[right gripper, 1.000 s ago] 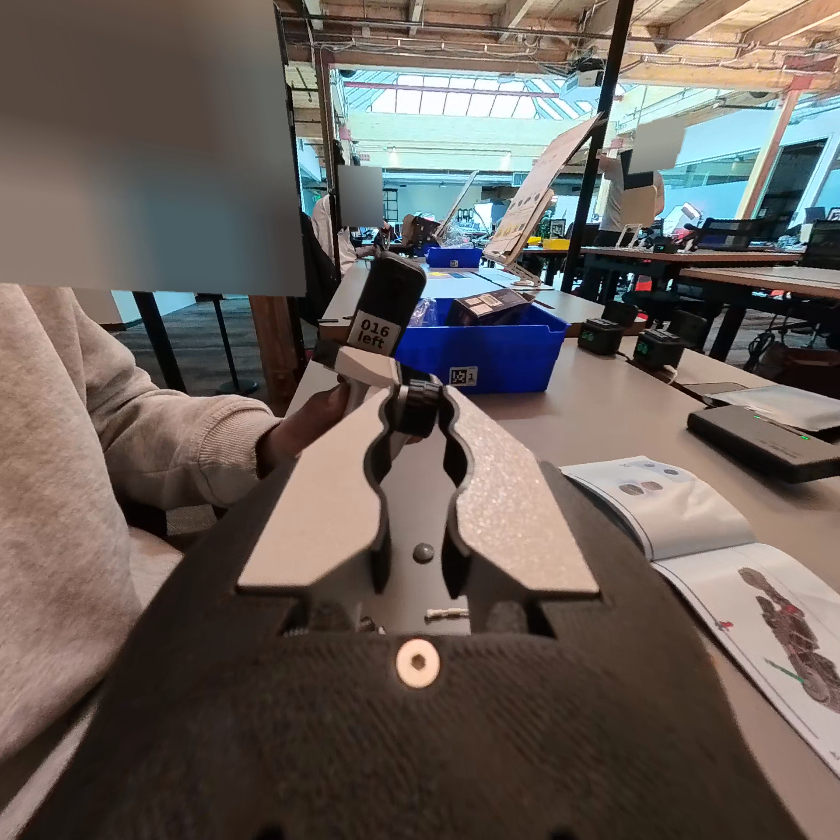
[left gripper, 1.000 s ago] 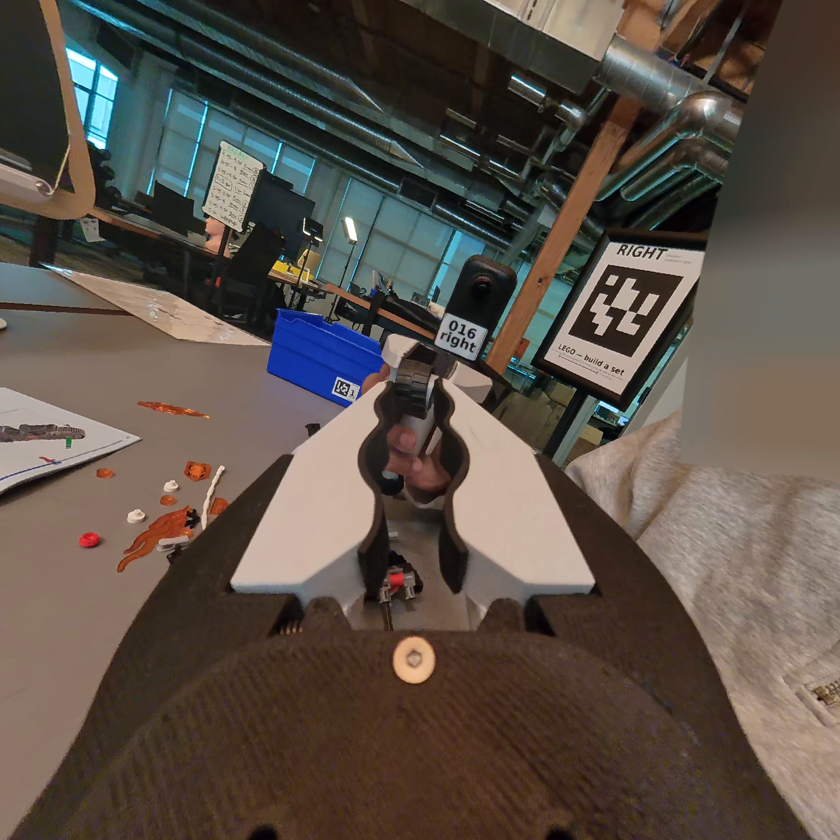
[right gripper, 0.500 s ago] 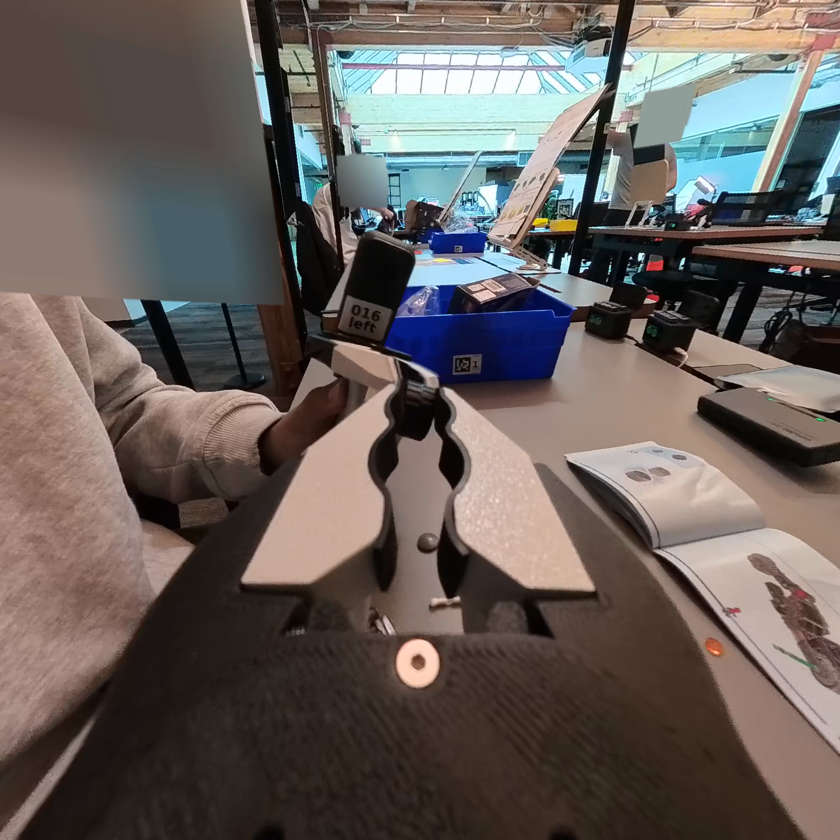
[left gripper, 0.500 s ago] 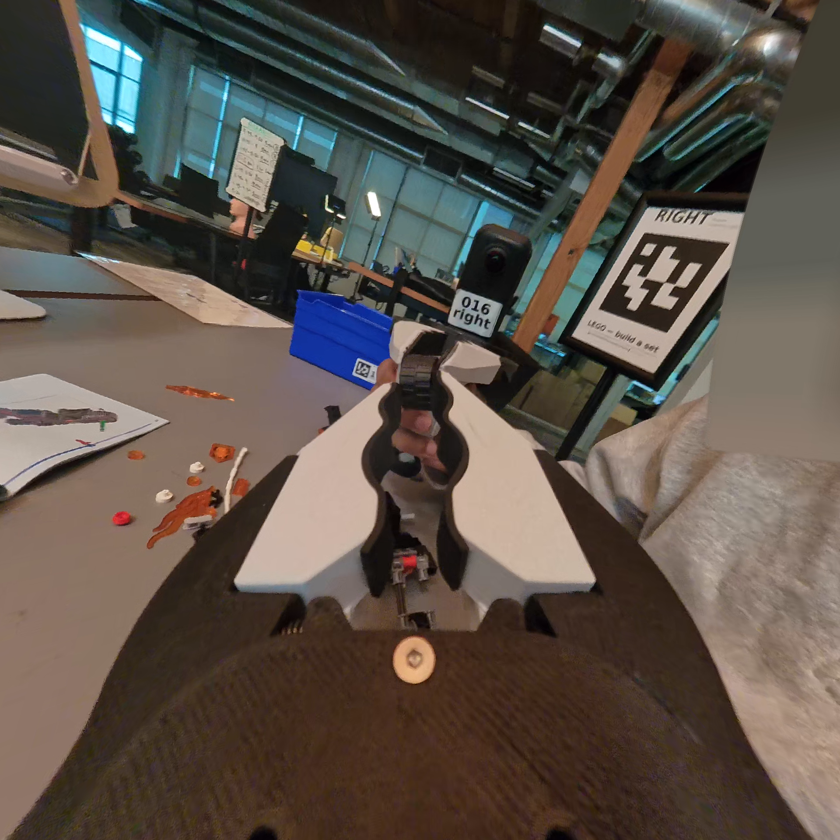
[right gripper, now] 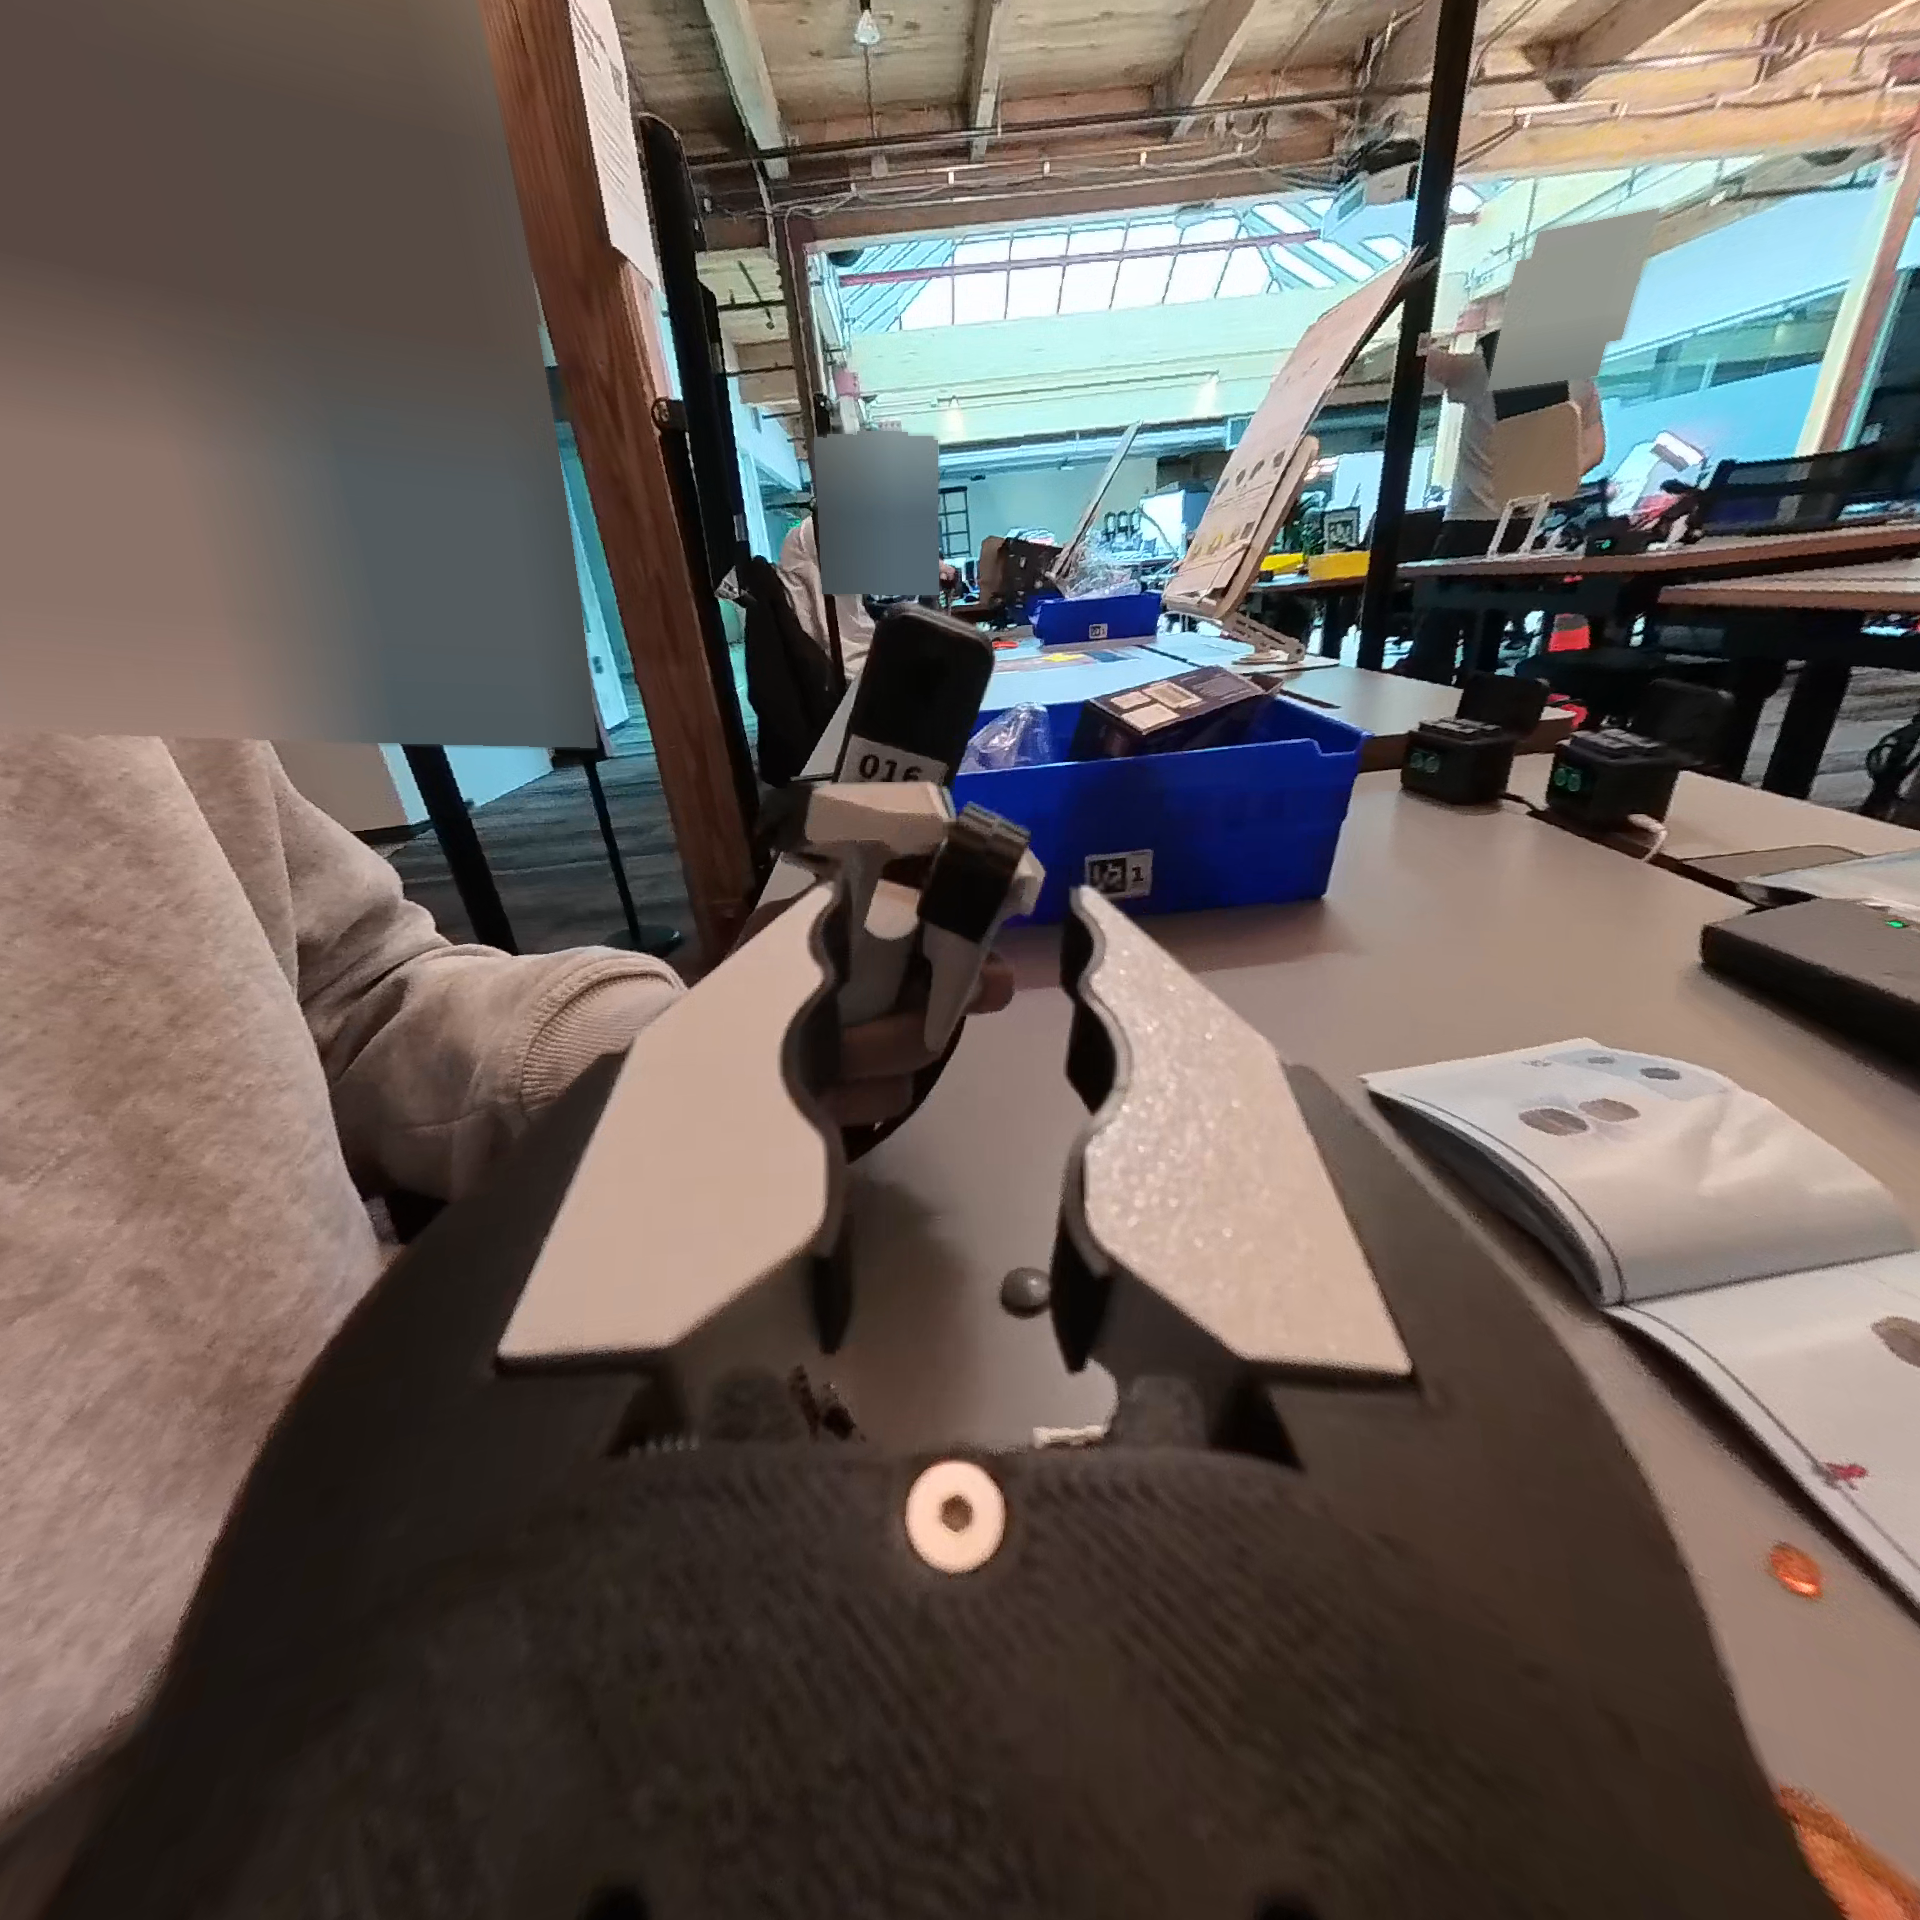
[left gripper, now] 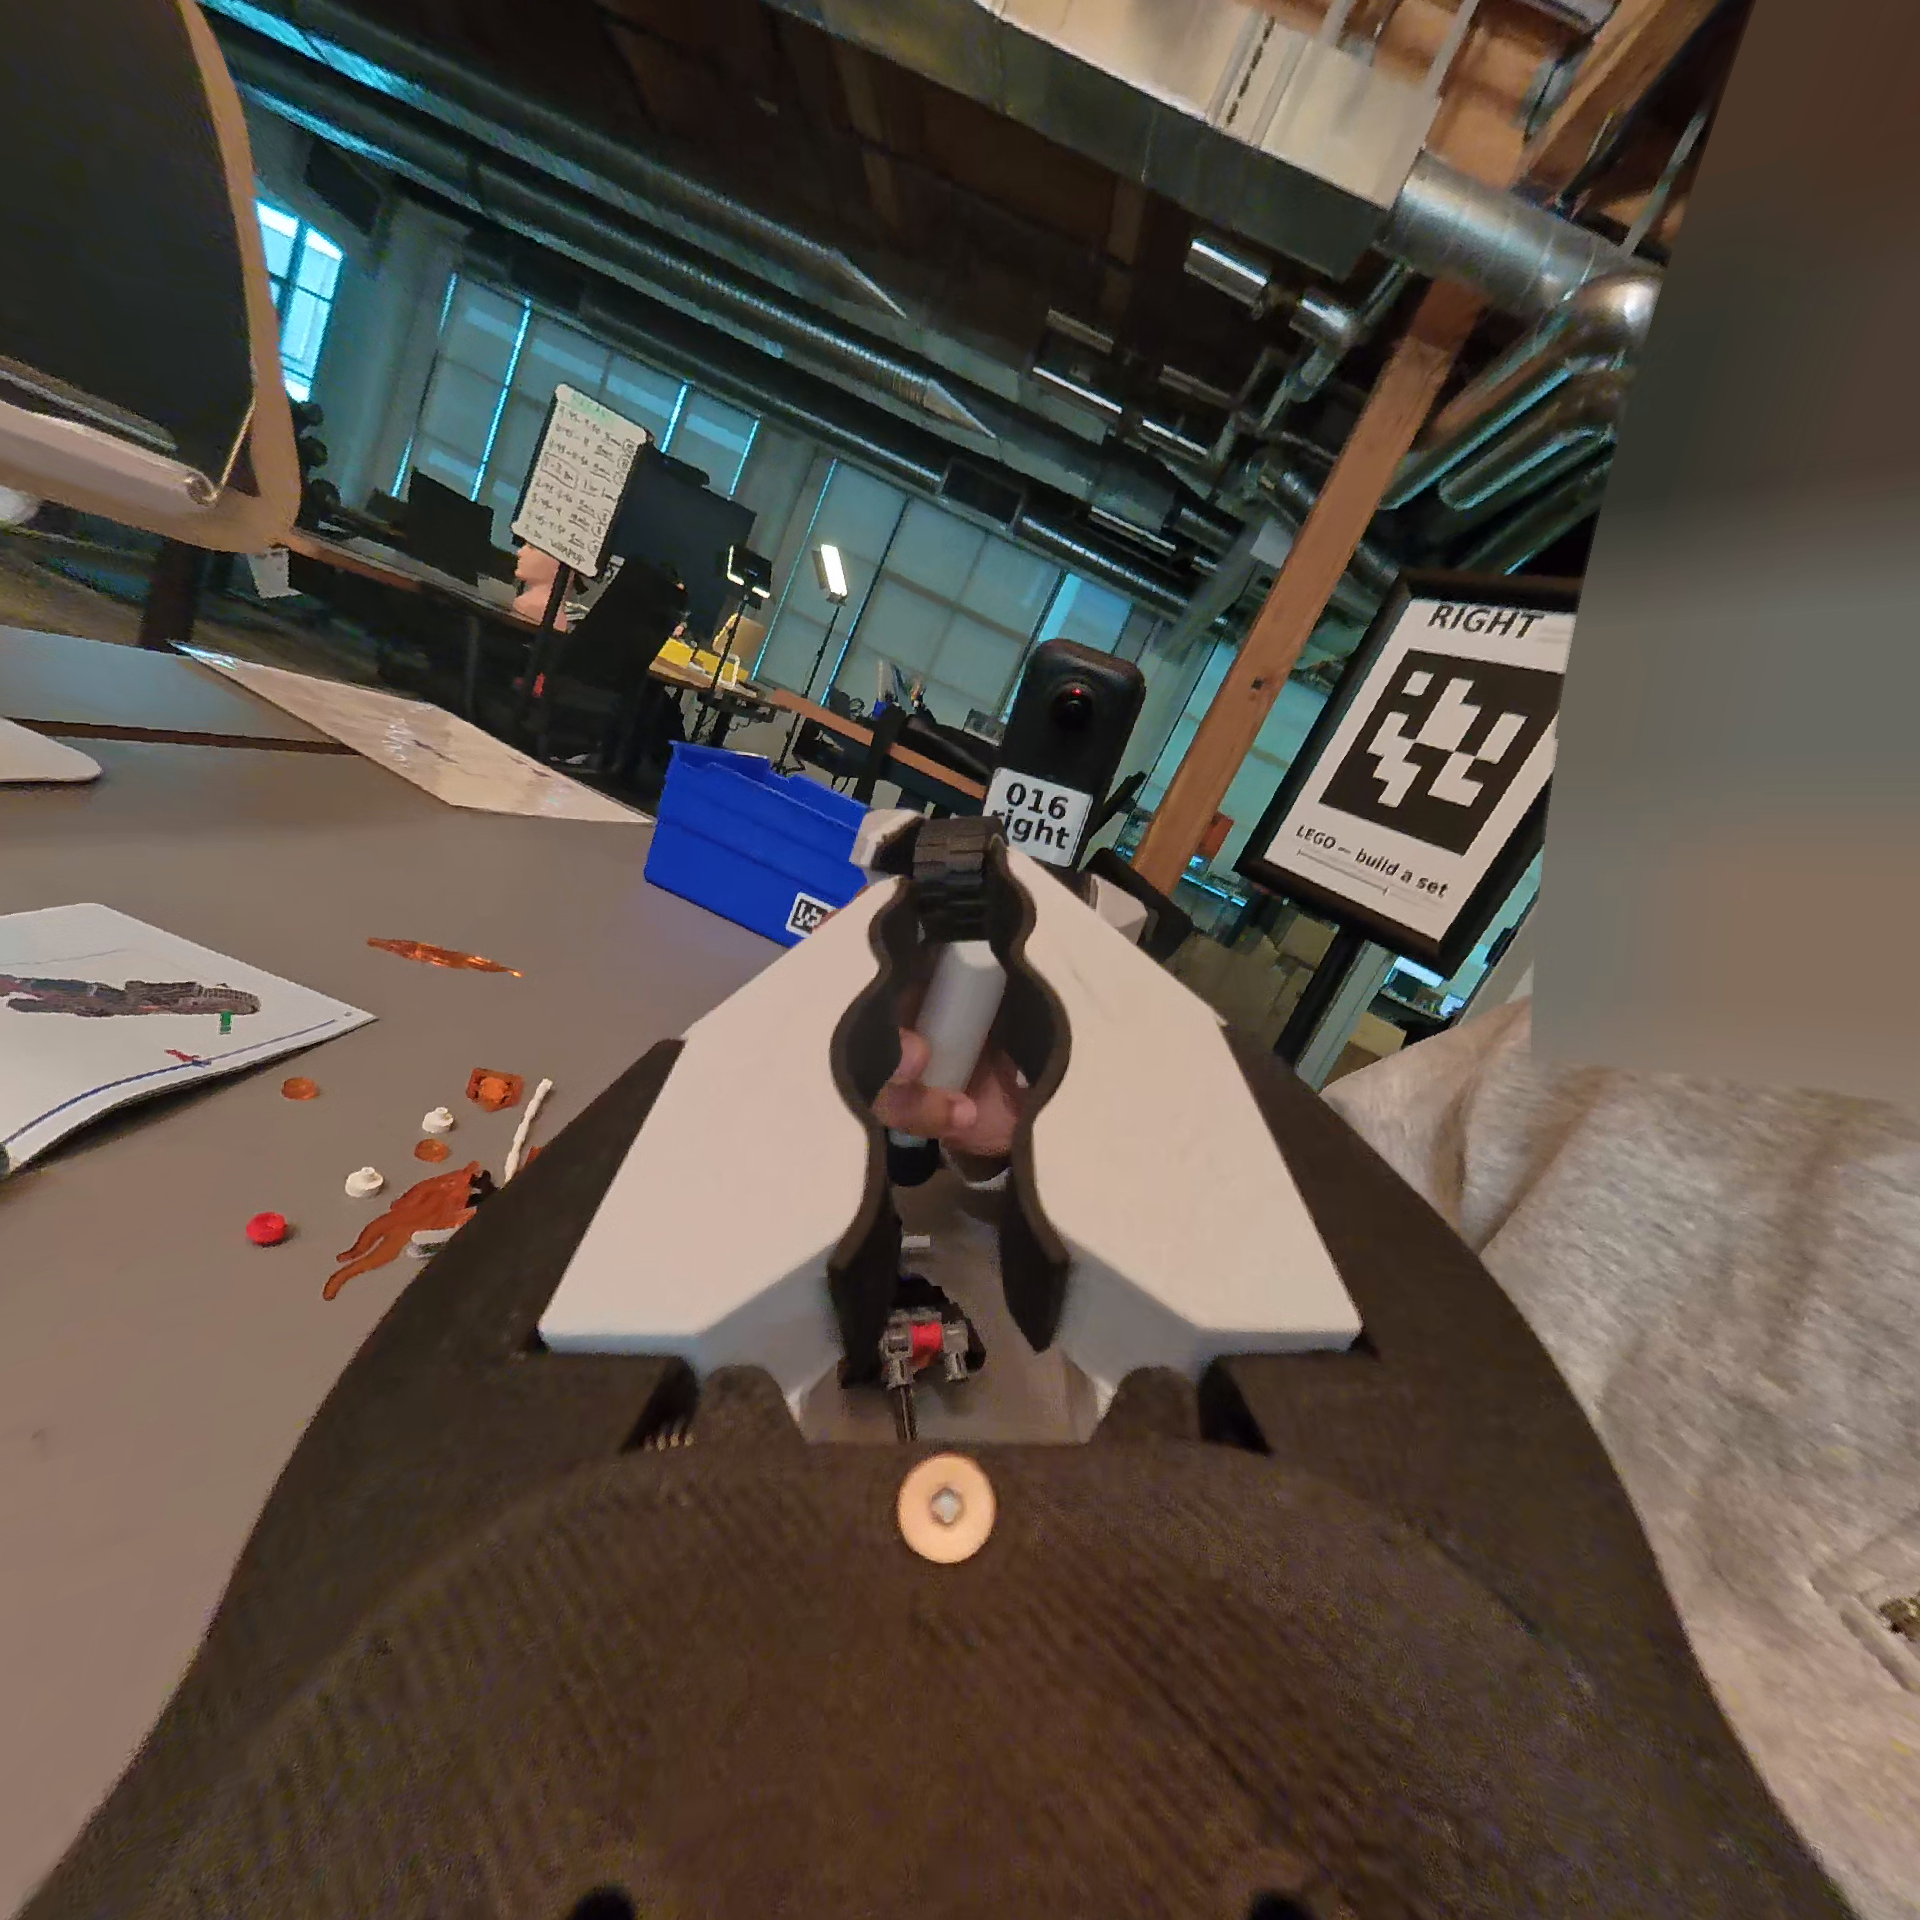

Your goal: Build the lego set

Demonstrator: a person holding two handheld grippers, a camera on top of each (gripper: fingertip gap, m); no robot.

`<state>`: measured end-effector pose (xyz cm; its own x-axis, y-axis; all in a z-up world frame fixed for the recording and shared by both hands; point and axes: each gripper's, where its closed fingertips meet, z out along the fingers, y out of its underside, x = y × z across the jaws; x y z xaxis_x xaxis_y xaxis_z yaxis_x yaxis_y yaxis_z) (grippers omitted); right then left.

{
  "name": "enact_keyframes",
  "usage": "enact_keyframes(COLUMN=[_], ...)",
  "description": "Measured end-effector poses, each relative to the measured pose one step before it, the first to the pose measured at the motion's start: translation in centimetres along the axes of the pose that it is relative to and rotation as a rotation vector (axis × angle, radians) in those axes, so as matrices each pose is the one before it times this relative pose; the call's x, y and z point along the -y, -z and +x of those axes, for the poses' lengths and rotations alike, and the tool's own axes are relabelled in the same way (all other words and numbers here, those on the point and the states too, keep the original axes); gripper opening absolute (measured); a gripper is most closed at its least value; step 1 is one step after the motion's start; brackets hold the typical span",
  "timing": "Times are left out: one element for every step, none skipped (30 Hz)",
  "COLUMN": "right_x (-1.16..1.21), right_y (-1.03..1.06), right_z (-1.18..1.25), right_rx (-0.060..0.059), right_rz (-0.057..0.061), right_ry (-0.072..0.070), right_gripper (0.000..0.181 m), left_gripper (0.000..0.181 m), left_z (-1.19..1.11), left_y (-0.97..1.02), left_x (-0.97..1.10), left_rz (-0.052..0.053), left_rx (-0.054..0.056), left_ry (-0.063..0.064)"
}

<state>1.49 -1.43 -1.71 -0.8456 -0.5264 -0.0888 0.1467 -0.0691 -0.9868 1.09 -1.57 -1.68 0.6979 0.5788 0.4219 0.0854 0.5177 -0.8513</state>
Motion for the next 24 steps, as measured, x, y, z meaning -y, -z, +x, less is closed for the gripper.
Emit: enact_keyframes(right_x=[-0.091, -0.01, 0.065, 0.096, 0.067, 0.02, -0.01, -0.035, -0.056, -0.04, -0.036, -0.022, 0.01, 0.002, -0.01, -0.017, -0.049, -0.079, -0.131, -0.136, -0.1, -0.053, -0.049, -0.085], right_y=[-0.046, 0.004, 0.054, 0.089, 0.087, 0.061, 0.035, 0.005, -0.015, -0.012, 0.007, 0.041, 0.055, 0.059, 0.028, -0.002, -0.037, -0.04, -0.008, 0.02, 0.04, 0.044, 0.022, -0.025], right_z=[-0.056, -0.043, 0.031, 0.127, 0.136, 0.078, 0.017, -0.012, -0.065, -0.02, 0.031, -0.005, 0.018, 0.021, 0.028, 0.078, 0.143, 0.244, 0.372, 0.405, 0.31, 0.146, 0.0, -0.1], right_rx=[0.0079, 0.0069, 0.0027, -0.0036, -0.0034, 0.0006, 0.0025, 0.0029, 0.0049, -0.0007, -0.0044, -0.0025, -0.0028, -0.0046, -0.0072, -0.0138, -0.0226, -0.034, -0.046, -0.0527, -0.0487, -0.0387, -0.0303, -0.0236], right_rz=[-0.0045, -0.0003, 0.0049, 0.0072, 0.005, 0.0014, -0.0007, -0.0023, -0.0043, -0.0048, -0.0053, -0.0067, -0.007, -0.0072, -0.0065, -0.0054, -0.0062, -0.0091, -0.0129, -0.0147, -0.0139, -0.0127, -0.0131, -0.0156], right_ry=[-0.0115, -0.011, -0.0097, -0.0093, -0.0091, -0.0087, -0.0071, -0.004, -0.0001, 0.0029, 0.0046, 0.0031, 0.0029, 0.0046, 0.0091, 0.0172, 0.0259, 0.0358, 0.0491, 0.0612, 0.0689, 0.0705, 0.0687, 0.0684], right_gripper=[0.035, 0.031, 0.028, 0.026, 0.024, 0.022, 0.021, 0.019, 0.013, 0.013, 0.013, 0.012, 0.012, 0.011, 0.011, 0.011, 0.012, 0.012, 0.012, 0.012, 0.012, 0.012, 0.012, 0.012], left_gripper=[0.013, 0.013, 0.013, 0.013, 0.013, 0.013, 0.013, 0.013, 0.013, 0.014, 0.014, 0.014, 0.014, 0.014, 0.014, 0.014, 0.014, 0.015, 0.021, 0.026, 0.03, 0.032, 0.034, 0.034], left_z=[-0.004, 0.024, 0.042, 0.045, 0.048, 0.056, 0.023, -0.022, -0.072, -0.053, -0.015, 0.023, 0.039, 0.003, 0.004, -0.06, -0.15, -0.19, -0.126, -0.135, -0.081, -0.12, -0.279, -0.309], left_y=[0.053, 0.003, -0.014, -0.05, -0.067, -0.068, -0.064, -0.036, -0.006, 0.013, -0.003, -0.01, -0.037, -0.03, -0.028, -0.012, 0.019, 0.023, 0.024, -0.004, -0.036, -0.061, -0.073, -0.053], left_x=[0.086, 0.021, -0.025, -0.05, -0.081, -0.079, -0.073, -0.041, 0.001, 0.007, 0.004, -0.02, -0.015, 0.003, -0.018, 0.023, 0.039, 0.063, 0.024, -0.056, -0.117, -0.158, -0.212, -0.18], left_rz=[0.0054, 0.0016, -0.0014, -0.0025, -0.0037, -0.0044, -0.004, -0.0017, 0.0002, 0.0012, -0.0004, -0.0008, -0.0001, 0.0014, 0.0013, 0.003, 0.0043, 0.0052, 0.0028, -0.0021, -0.0055, -0.0075, -0.0098, -0.008], left_rx=[-0.0023, -0.0015, -0.0017, -0.0011, -0.0009, -0.0005, 0.002, 0.0053, 0.0075, 0.0055, 0.0031, 0.0004, 0.0009, 0.0014, -0.0001, 0.0015, 0.0062, 0.0106, 0.0062, 0.006, 0.0025, 0.0035, 0.0124, 0.0146], left_ry=[0.0018, -0.0016, -0.0028, -0.003, -0.0039, -0.0049, -0.0056, -0.0073, -0.0062, -0.0057, -0.0033, -0.0043, -0.0043, -0.0037, -0.0022, 0.0021, 0.0047, 0.0029, -0.0008, 0.0007, 0.0034, 0.0066, 0.008, 0.0093])
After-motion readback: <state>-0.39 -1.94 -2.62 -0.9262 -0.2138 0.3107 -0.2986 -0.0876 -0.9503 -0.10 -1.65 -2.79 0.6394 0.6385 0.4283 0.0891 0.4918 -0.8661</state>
